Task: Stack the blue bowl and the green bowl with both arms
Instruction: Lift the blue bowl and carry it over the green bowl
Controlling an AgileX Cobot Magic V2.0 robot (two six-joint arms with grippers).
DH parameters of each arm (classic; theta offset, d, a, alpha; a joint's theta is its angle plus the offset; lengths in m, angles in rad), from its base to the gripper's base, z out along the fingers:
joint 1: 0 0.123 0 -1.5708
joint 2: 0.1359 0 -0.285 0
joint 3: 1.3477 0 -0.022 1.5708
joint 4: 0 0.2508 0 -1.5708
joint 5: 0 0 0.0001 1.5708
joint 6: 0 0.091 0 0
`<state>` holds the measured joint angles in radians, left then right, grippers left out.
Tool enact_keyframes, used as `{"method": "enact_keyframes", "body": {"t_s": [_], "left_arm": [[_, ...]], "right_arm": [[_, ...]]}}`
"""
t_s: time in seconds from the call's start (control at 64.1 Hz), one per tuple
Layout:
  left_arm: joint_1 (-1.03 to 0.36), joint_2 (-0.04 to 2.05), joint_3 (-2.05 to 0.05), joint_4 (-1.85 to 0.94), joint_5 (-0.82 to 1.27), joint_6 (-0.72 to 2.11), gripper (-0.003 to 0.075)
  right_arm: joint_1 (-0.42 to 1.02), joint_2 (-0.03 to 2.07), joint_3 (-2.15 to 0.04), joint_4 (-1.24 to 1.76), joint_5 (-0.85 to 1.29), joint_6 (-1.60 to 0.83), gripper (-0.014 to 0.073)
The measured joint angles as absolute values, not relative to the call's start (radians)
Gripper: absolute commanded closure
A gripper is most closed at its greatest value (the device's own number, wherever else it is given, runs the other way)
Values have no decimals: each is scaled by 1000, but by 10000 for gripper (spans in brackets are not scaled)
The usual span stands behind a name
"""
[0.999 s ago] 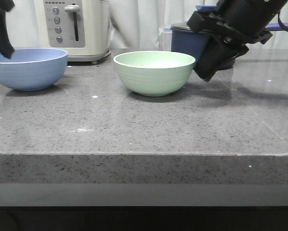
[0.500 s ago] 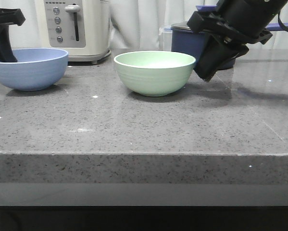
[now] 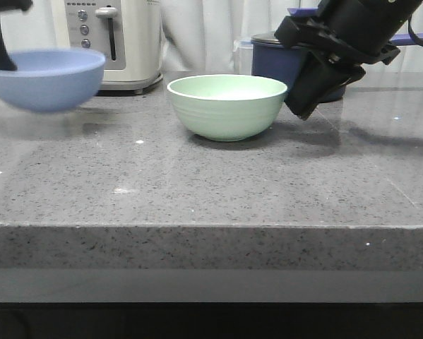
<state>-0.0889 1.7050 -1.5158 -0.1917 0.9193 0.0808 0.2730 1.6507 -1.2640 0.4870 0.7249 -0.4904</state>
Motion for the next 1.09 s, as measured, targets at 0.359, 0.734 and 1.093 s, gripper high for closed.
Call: {"method": "enact_keyframes", "body": {"t_s": [0.359, 0.734, 1.093], "left_arm": [[-290, 1704, -1730, -200, 964, 81, 740], [-465, 1911, -1946, -204, 1029, 67, 740], [-523, 1980, -1987, -204, 1057, 63, 740]], "right_arm": [[273, 1651, -1264, 487, 725, -490, 651], [273, 1651, -1264, 487, 725, -490, 651], [273, 1651, -1264, 487, 725, -490, 651]]}}
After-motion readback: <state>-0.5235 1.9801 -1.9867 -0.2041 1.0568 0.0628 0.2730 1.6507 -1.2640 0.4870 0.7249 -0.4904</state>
